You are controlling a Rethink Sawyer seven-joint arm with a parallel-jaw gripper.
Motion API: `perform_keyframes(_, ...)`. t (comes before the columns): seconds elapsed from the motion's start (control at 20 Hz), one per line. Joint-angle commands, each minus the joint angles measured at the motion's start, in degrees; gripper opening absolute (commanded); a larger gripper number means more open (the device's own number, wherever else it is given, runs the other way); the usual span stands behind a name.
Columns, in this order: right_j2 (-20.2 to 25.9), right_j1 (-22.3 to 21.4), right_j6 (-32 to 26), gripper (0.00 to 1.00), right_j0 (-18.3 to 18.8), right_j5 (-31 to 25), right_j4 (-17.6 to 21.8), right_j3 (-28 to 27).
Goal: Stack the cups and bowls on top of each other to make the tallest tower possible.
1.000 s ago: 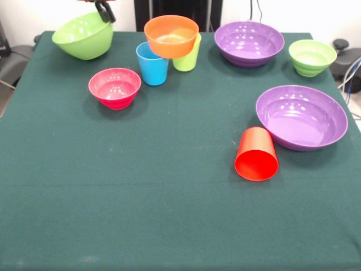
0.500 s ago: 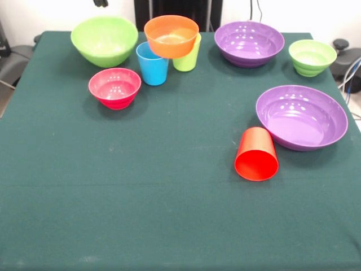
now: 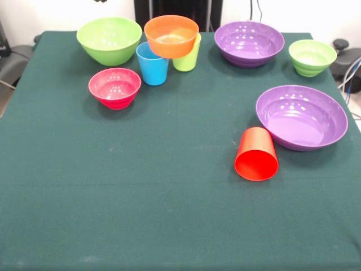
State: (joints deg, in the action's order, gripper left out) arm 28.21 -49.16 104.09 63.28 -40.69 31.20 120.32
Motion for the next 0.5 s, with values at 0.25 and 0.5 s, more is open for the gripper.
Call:
perform_keyframes(0.25,-0.3,2.2,-0.4,0.0,-3.6,-2.8,-0.5,1.7)
perform_keyframes(0.5,-0.4,4.1,-0.6,0.0,-4.2,-2.4,0.7,-0.7)
